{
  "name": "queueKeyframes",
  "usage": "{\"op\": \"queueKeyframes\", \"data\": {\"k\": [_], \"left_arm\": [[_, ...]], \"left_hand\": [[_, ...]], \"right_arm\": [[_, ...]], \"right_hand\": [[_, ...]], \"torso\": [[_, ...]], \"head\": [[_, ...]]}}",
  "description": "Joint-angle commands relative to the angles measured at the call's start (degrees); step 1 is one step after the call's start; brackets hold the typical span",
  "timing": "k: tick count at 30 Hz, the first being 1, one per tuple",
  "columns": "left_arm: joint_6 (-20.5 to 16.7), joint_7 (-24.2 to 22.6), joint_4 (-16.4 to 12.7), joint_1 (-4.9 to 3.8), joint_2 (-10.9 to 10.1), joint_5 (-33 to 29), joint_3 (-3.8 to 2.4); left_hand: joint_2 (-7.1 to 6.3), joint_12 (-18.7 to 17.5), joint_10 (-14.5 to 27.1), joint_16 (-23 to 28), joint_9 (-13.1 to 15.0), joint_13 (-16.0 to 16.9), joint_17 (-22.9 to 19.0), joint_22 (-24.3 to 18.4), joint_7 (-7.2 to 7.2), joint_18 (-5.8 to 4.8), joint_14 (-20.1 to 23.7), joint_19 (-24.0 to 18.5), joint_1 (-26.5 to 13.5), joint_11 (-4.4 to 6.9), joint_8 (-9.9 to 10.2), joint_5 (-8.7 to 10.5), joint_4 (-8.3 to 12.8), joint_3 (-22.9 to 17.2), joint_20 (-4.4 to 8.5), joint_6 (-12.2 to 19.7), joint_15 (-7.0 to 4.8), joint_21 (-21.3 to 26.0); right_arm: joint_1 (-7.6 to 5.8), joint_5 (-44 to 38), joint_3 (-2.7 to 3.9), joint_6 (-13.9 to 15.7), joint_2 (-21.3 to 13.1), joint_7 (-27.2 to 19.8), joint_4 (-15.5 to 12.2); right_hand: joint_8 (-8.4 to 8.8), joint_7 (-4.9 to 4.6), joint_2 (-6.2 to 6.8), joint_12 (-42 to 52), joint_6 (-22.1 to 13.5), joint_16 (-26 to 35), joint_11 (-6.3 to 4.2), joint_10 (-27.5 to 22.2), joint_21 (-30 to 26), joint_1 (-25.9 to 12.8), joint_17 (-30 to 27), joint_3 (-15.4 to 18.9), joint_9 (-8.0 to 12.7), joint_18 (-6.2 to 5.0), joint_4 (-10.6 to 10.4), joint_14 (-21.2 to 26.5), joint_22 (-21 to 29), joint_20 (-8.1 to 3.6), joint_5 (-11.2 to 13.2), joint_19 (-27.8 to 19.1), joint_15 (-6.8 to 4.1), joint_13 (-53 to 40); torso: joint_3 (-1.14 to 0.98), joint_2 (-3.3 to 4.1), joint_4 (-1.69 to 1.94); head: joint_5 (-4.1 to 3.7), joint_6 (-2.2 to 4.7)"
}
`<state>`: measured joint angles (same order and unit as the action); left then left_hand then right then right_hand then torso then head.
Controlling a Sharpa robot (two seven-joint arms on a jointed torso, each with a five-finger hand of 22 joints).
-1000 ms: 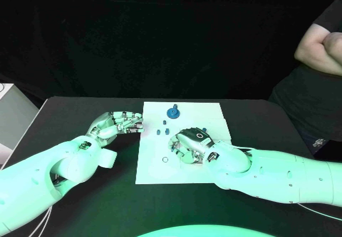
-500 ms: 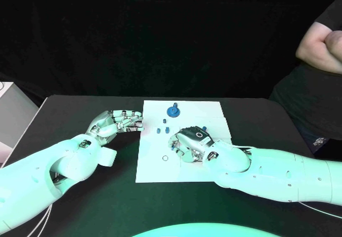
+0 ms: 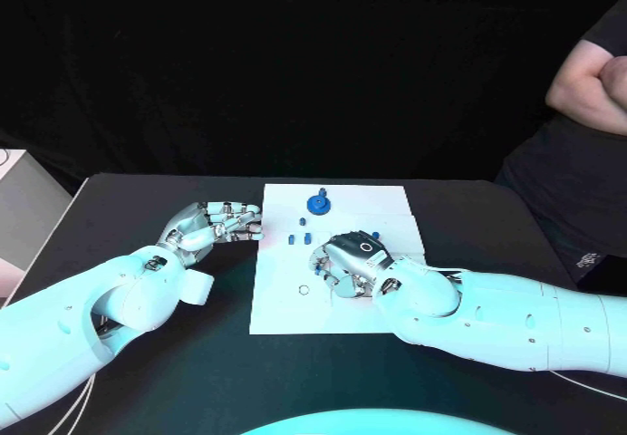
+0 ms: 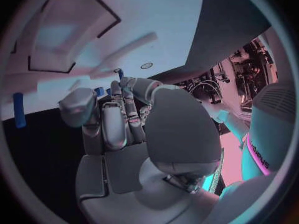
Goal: Assemble the parts on the task board
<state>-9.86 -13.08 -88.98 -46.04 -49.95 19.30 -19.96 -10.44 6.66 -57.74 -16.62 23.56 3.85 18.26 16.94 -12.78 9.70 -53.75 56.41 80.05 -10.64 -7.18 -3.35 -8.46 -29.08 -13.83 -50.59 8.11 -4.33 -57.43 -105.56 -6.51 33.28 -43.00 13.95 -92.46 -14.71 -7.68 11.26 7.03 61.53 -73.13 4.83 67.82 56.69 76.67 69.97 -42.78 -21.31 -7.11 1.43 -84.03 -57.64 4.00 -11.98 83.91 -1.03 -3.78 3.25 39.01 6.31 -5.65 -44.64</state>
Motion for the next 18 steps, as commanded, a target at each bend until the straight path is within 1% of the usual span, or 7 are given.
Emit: {"op": "queueKeyframes", "data": {"k": [1,8,15,18], "left_arm": [[0.8,-0.2,-0.1,0.09,0.0,-0.3,-0.06],[0.9,-0.1,0.0,0.09,0.0,-0.3,-0.06],[1.0,-0.1,0.0,0.1,0.0,-0.3,-0.06],[1.0,-0.1,0.1,0.1,0.0,-0.3,-0.06]], "left_hand": [[0.3,0.4,0.4,0.2,-0.1,0.1,0.1,-0.1,-1.0,0.66,0.2,0.5,0.1,-0.05,-0.3,0.18,-0.2,0.3,-0.09,0.4,0.05,0.3],[0.3,0.4,0.4,0.2,-0.1,0.1,0.1,-0.1,-1.0,0.66,0.2,0.5,0.1,-0.05,-0.3,0.18,-0.2,0.3,-0.09,0.4,0.05,0.3],[0.3,0.4,0.5,0.2,-0.1,0.1,0.1,-0.1,-1.02,0.66,0.3,0.5,0.1,-0.07,-0.3,0.18,-0.2,0.4,-0.1,0.4,0.07,0.4],[0.3,0.4,0.5,0.3,-0.1,0.1,0.1,-0.2,-1.03,0.66,0.3,0.5,0.1,-0.08,-0.3,0.18,-0.2,0.4,-0.12,0.5,0.08,0.4]], "right_arm": [[0.06,-1.2,-0.02,0.0,-0.1,0.2,-0.1],[0.06,-1.3,-0.02,-0.1,-0.2,0.3,-0.2],[0.07,-1.5,-0.02,0.0,-0.3,0.4,-0.3],[0.07,-1.5,-0.02,0.1,-0.3,0.4,-0.3]], "right_hand": [[-0.31,0.04,-0.66,0.1,0.3,-0.2,-0.96,1.3,0.3,0.0,0.1,-0.4,-0.1,0.37,0.1,-2.7,-0.1,-0.21,-0.2,0.0,-0.34,-0.1],[-0.31,0.04,-0.66,0.1,0.3,-0.2,-0.96,1.3,0.3,0.0,0.1,-0.4,-0.1,0.37,0.1,-2.7,-0.1,-0.21,-0.2,0.0,-0.34,-0.1],[-0.31,0.04,-0.66,0.1,0.3,-0.2,-0.96,1.3,0.3,0.0,0.1,-0.4,-0.1,0.37,0.1,-2.7,-0.1,-0.21,-0.2,0.0,-0.34,-0.1],[-0.31,0.04,-0.66,0.1,0.3,-0.2,-0.96,1.3,0.3,0.0,0.1,-0.4,-0.1,0.37,0.1,-2.7,-0.1,-0.21,-0.2,0.0,-0.34,-0.1]], "torso": [[-0.02,0.03,0.02],[-0.03,0.04,-0.03],[-0.05,0.03,-0.01],[-0.03,0.01,-0.04]], "head": [[0.0,-0.11],[0.0,-0.21],[0.01,-0.29],[0.1,-0.25]]}}
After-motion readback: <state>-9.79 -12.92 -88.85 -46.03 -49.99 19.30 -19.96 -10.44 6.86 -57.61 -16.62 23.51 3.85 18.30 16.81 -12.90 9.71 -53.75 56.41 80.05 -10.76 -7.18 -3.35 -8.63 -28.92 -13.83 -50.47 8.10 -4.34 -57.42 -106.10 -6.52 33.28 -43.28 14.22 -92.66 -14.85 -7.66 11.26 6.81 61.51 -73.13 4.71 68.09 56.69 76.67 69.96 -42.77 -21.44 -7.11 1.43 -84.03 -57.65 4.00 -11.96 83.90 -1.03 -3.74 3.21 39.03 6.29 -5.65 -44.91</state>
